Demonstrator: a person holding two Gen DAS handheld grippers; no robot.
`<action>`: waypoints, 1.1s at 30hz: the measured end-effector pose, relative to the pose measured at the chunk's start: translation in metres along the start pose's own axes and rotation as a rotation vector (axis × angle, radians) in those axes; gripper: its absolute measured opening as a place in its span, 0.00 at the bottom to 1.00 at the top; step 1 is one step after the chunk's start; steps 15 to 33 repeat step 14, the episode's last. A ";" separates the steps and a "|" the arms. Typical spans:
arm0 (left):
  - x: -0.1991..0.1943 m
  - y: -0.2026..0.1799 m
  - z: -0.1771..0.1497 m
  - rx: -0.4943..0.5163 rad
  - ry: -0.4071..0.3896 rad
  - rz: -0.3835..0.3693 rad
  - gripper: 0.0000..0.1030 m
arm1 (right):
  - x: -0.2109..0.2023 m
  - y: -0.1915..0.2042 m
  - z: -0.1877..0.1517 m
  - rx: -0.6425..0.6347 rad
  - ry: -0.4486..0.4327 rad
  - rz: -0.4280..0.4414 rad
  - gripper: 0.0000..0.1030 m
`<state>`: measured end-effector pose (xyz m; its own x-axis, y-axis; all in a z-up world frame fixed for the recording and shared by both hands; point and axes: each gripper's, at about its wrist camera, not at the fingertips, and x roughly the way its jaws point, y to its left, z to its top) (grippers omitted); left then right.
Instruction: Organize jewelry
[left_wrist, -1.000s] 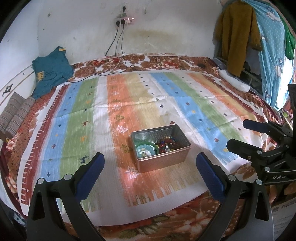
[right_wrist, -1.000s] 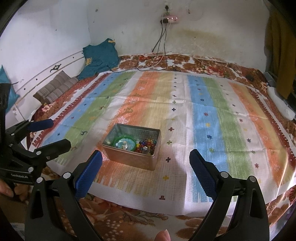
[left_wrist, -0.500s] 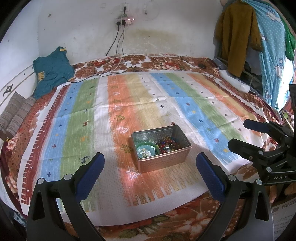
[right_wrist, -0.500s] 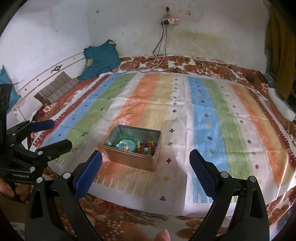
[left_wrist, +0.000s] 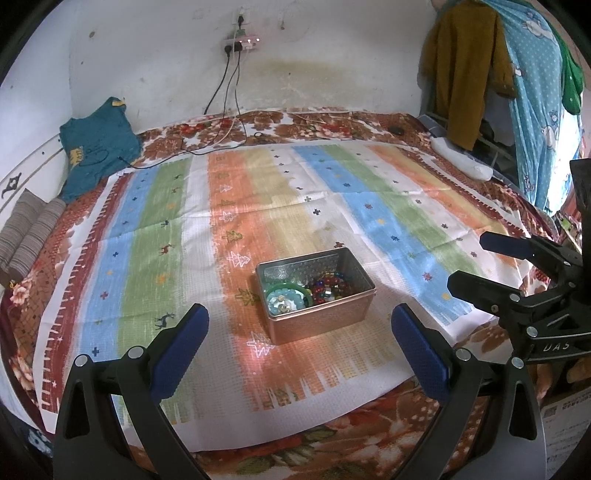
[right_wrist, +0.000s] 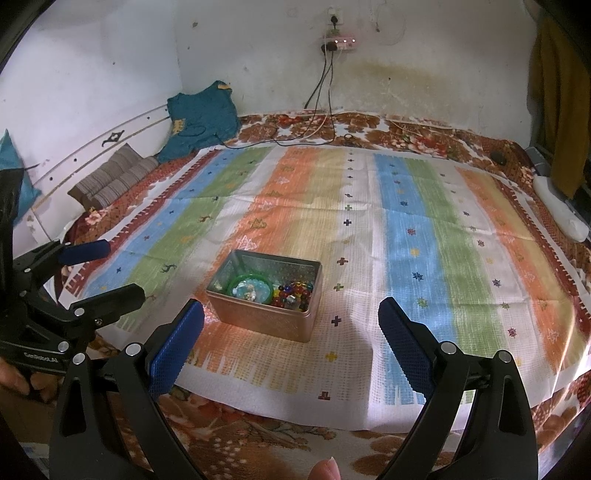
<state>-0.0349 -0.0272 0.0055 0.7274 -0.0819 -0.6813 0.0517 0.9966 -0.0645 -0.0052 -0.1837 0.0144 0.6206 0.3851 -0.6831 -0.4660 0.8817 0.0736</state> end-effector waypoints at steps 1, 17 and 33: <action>0.000 0.000 0.000 -0.001 0.000 0.001 0.94 | 0.000 0.000 0.001 -0.001 0.000 0.000 0.93; 0.000 0.008 0.004 -0.052 0.009 -0.025 0.94 | -0.001 0.000 0.000 0.002 0.001 -0.001 0.93; 0.000 0.008 0.004 -0.052 0.009 -0.025 0.94 | -0.001 0.000 0.000 0.002 0.001 -0.001 0.93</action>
